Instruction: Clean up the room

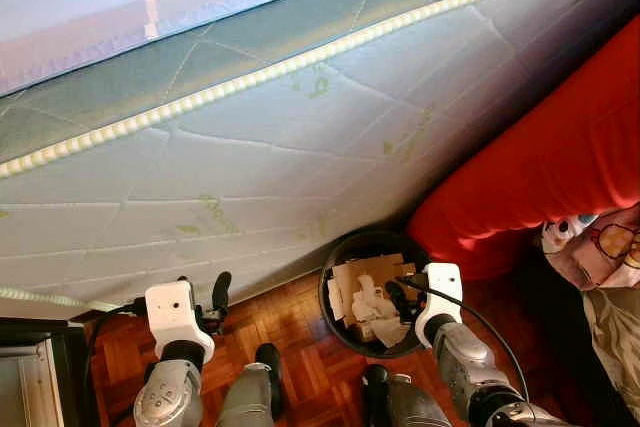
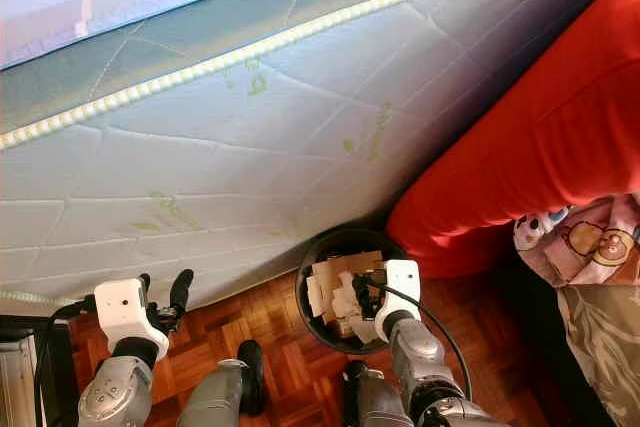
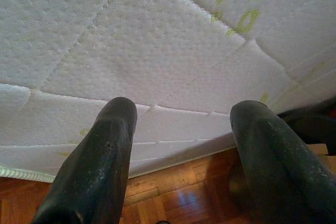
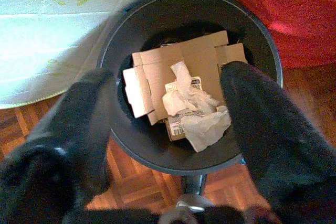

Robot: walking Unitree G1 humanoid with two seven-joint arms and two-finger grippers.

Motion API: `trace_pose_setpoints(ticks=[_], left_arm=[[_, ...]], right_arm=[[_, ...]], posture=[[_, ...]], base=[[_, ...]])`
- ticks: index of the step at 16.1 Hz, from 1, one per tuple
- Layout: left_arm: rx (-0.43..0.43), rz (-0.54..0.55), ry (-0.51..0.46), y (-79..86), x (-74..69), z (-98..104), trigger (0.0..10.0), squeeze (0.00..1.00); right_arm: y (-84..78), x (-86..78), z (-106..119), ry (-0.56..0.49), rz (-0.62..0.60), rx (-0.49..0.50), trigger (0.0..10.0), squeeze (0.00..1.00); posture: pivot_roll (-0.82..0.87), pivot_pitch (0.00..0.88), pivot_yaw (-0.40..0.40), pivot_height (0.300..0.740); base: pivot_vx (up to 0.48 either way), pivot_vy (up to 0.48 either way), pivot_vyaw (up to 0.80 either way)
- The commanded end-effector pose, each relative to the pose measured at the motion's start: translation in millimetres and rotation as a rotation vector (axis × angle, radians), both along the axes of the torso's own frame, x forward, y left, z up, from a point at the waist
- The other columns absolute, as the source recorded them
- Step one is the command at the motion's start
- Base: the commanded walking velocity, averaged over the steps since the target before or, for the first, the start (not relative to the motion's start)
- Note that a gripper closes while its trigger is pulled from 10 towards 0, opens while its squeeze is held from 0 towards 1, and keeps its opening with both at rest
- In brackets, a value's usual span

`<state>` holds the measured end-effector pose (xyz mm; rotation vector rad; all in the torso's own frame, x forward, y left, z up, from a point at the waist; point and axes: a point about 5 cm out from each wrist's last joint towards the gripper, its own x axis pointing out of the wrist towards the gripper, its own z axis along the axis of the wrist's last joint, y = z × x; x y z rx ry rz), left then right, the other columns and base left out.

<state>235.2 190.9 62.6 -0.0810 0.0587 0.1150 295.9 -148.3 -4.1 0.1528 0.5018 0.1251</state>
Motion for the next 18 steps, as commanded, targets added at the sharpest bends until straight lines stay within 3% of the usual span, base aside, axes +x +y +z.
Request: trace_pose_setpoints(ticks=[1,2,8,12,13,16,18], left_arm=[[-0.019,0.018,0.06,3.0,-7.4,-14.1,10.0,0.0],[-0.02,0.016,0.091,4.6,-8.6,-22.8,10.0,0.0],[-0.007,0.031,0.362,23.6,-20.4,-83.9,10.0,0.0],[-0.008,0.01,0.549,22.1,-33.0,-115.2,10.0,0.0],[-0.012,0.025,0.629,23.2,-41.9,-125.9,10.0,0.0],[-0.025,0.034,0.696,19.4,-50.8,-134.7,10.0,0.0],[-0.038,0.046,0.719,17.8,-52.3,-137.3,10.0,0.0]], right_arm=[[-1.5,-15.3,-15.3,0.075,-0.003,-0.003,10.0,0.07],[-5.9,-18.0,-17.5,0.083,-0.02,-0.011,10.0,0.0],[-30.1,-42.5,-34.9,0.147,-0.091,-0.036,10.0,0.0],[-40.5,-67.6,-51.5,0.227,-0.151,-0.044,10.0,0.0],[-42.6,-77.3,-57.9,0.267,-0.189,-0.042,10.0,0.0],[-50.8,-96.8,-68.5,0.338,-0.232,-0.048,10.0,0.0],[-52.7,-110.1,-75.2,0.387,-0.181,-0.084,10.0,0.0]], posture=[[0.18,0.415,-0.004,0.74],[0.17,0.395,-0.008,0.74],[0.11,0.191,-0.028,0.74],[0.06,0.046,-0.008,0.74],[0.04,0.009,0.0,0.74],[0.01,0.0,0.001,0.74],[0.01,0.0,0.001,0.74]], base=[[0.0,0.0,0.0],[0.0,0.0,0.0],[0.0,0.0,0.0],[0.0,0.0,0.0],[0.0,0.0,0.0],[0.0,0.0,0.0],[0.0,0.0,0.0]])
